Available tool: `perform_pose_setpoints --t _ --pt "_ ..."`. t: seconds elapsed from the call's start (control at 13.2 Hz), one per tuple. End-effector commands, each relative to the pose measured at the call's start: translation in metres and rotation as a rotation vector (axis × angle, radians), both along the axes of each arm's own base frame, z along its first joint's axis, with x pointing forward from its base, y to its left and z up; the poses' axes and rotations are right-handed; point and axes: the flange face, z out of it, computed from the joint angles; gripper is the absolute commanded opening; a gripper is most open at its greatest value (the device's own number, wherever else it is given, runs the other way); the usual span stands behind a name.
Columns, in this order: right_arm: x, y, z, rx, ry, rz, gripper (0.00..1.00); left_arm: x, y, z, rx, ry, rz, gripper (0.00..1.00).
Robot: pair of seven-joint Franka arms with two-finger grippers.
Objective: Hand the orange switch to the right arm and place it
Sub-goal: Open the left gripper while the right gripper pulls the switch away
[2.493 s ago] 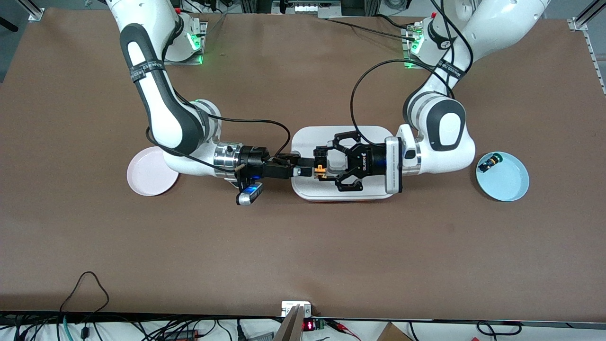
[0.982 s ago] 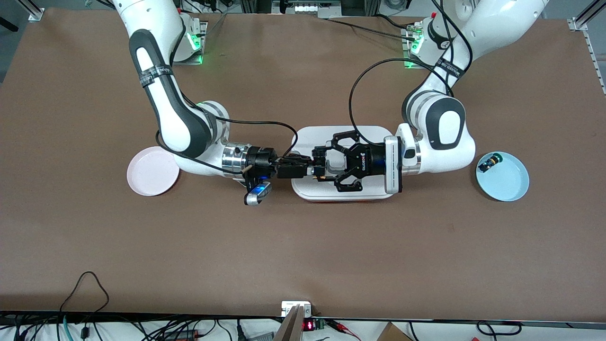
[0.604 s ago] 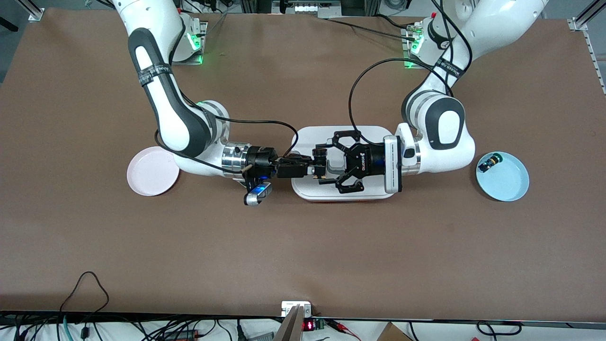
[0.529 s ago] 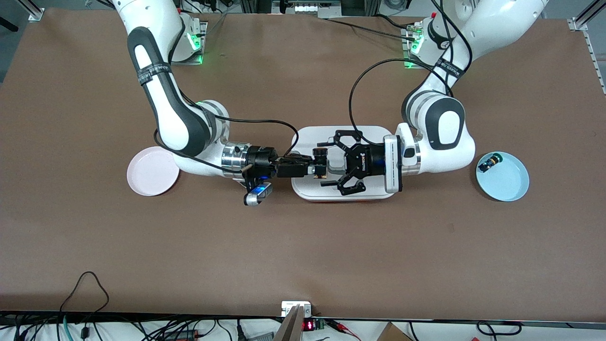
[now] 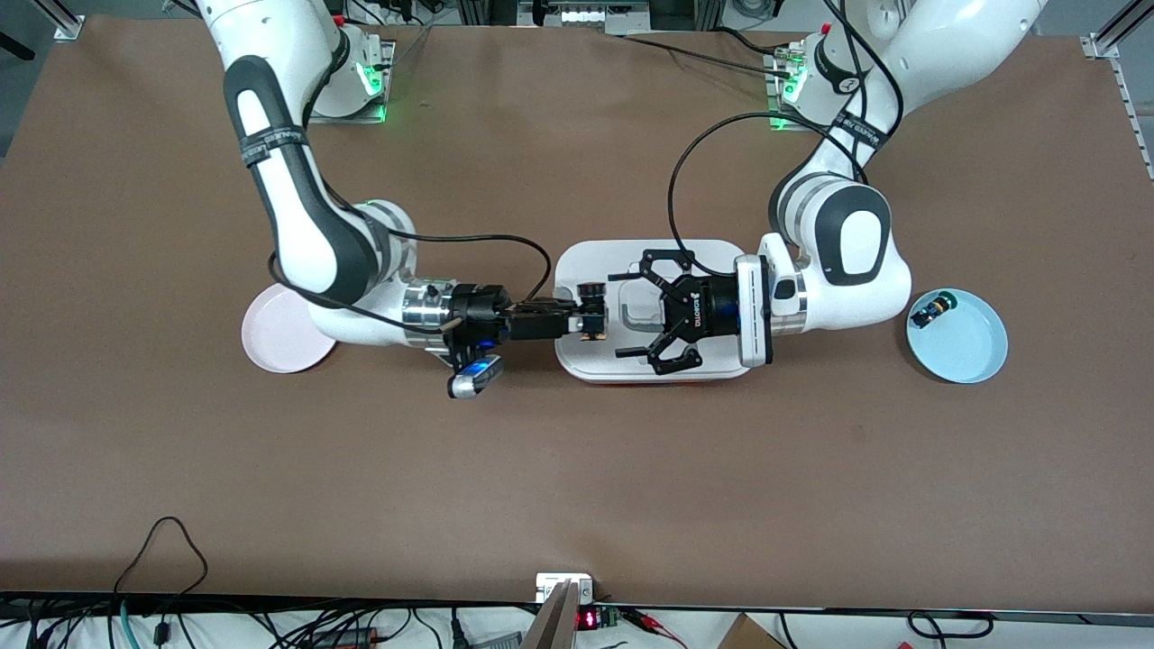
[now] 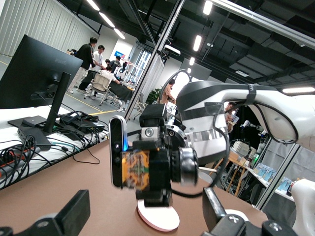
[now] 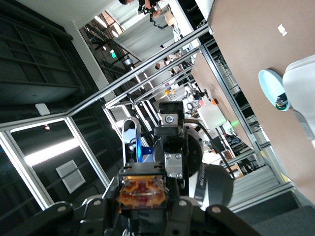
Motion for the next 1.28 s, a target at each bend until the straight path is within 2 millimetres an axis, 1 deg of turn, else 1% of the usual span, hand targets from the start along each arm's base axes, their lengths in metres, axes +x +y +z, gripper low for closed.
perform_pose_setpoints --t 0.0,0.15,0.23,0.38,0.45,0.68,0.76,0.91,0.98,1.06,1.13,1.21 --pt "0.001 -0.028 0.003 -0.007 -0.021 0.042 0.14 0.012 0.023 0.024 0.059 0.021 -0.029 1.0" --pt "0.003 -0.05 0.005 -0.027 -0.033 0.062 0.14 0.021 0.037 0.05 0.099 0.104 -0.091 1.0" --pt "0.004 -0.061 0.007 -0.043 -0.041 0.074 0.14 0.025 0.045 0.057 0.142 0.136 -0.107 1.0" --pt "0.006 -0.078 0.024 -0.088 -0.079 0.089 0.14 0.023 0.05 0.061 0.195 0.177 -0.135 1.0" --pt "0.006 -0.087 0.033 -0.135 -0.113 0.109 0.14 0.024 0.057 0.061 0.208 0.207 -0.145 1.0" --pt "0.007 -0.124 0.046 -0.295 -0.207 0.179 0.14 0.025 0.061 0.086 0.32 0.282 -0.191 1.0" --pt "0.004 -0.13 0.051 -0.302 -0.217 0.215 0.14 0.028 0.07 0.094 0.37 0.306 -0.195 1.0" --pt "0.001 -0.157 0.055 -0.393 -0.255 0.283 0.14 0.025 0.075 0.097 0.442 0.367 -0.219 1.0" --pt "-0.003 -0.167 0.054 -0.433 -0.272 0.332 0.14 0.024 0.078 0.094 0.492 0.392 -0.216 1.0" --pt "-0.007 -0.177 0.057 -0.467 -0.315 0.382 0.14 0.024 0.08 0.091 0.552 0.41 -0.208 1.0" --pt "-0.013 -0.187 0.056 -0.522 -0.351 0.447 0.14 0.024 0.08 0.097 0.597 0.418 -0.198 1.0" --pt "-0.019 -0.197 0.051 -0.596 -0.374 0.527 0.14 0.021 0.078 0.096 0.642 0.444 -0.197 1.0"
